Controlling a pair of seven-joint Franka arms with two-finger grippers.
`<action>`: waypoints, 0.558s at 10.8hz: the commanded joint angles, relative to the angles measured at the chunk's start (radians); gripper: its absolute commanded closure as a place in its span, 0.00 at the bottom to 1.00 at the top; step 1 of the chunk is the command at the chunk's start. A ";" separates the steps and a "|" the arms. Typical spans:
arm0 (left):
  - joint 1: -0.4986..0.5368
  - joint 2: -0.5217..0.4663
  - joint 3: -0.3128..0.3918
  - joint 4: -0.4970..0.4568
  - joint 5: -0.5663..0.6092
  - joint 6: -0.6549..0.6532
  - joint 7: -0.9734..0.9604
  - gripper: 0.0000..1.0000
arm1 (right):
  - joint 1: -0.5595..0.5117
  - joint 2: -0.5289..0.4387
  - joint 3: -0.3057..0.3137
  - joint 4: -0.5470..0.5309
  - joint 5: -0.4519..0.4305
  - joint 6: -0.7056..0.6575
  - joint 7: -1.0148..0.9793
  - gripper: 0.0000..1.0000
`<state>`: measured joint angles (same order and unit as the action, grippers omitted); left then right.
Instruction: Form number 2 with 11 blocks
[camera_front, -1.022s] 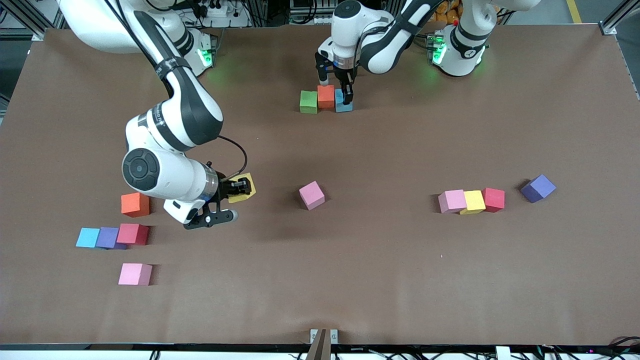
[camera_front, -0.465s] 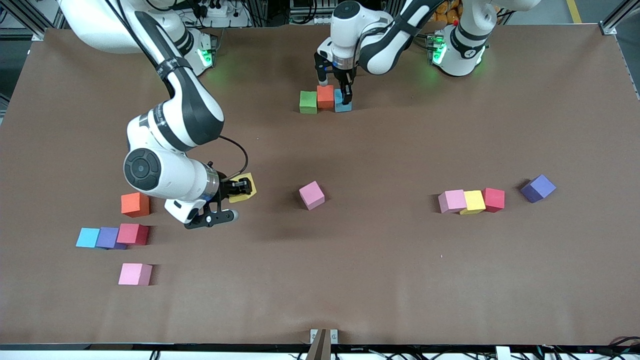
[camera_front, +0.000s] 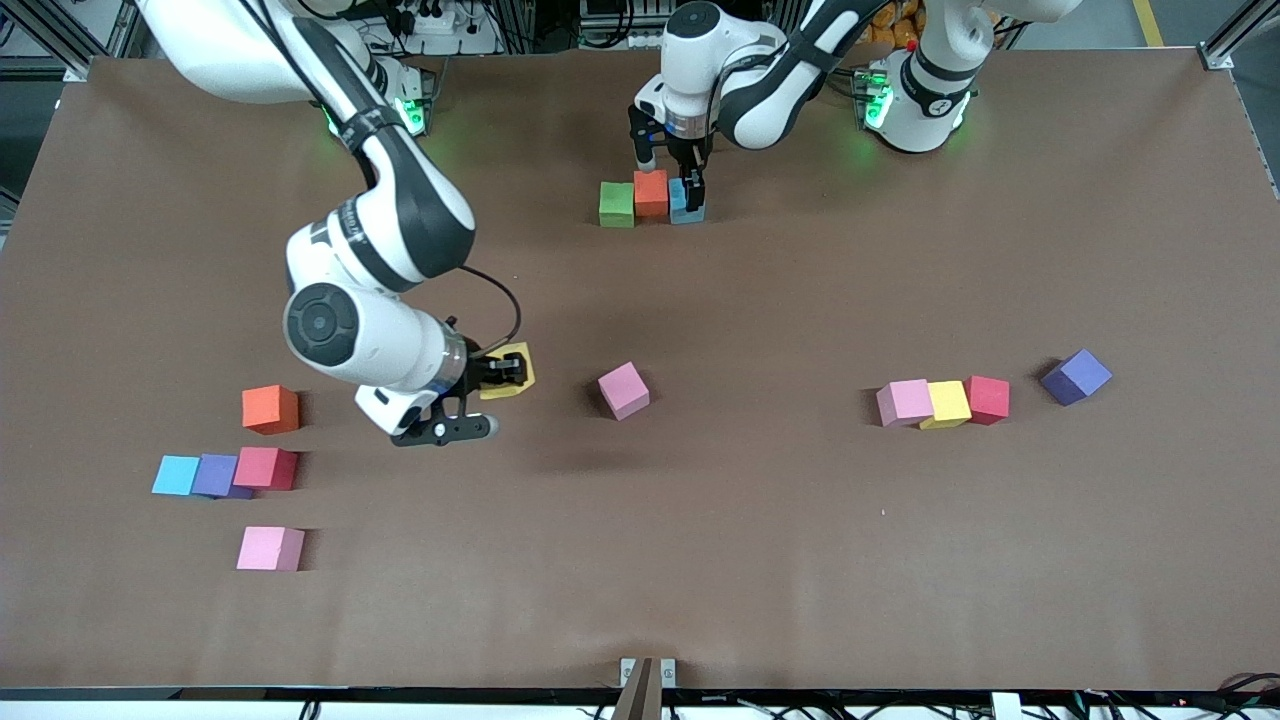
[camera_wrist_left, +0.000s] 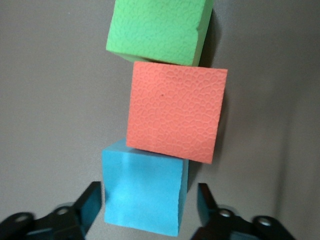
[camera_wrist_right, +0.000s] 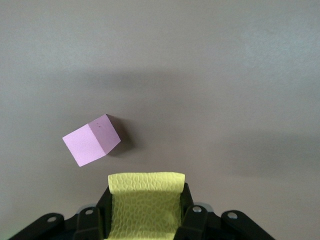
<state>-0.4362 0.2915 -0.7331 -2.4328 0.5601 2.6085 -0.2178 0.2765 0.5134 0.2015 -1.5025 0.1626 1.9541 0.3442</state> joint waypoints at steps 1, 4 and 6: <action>-0.006 -0.003 0.008 0.008 0.035 0.010 -0.018 0.00 | 0.024 -0.032 -0.002 -0.032 0.015 0.022 0.077 0.82; 0.002 -0.049 0.006 -0.009 0.038 0.010 -0.021 0.00 | 0.059 -0.045 -0.002 -0.063 0.015 0.058 0.140 0.82; 0.011 -0.101 0.003 -0.040 0.037 0.030 -0.035 0.00 | 0.085 -0.075 -0.002 -0.151 0.015 0.146 0.165 0.82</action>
<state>-0.4324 0.2640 -0.7297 -2.4312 0.5658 2.6108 -0.2179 0.3446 0.4996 0.2041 -1.5523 0.1627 2.0410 0.4778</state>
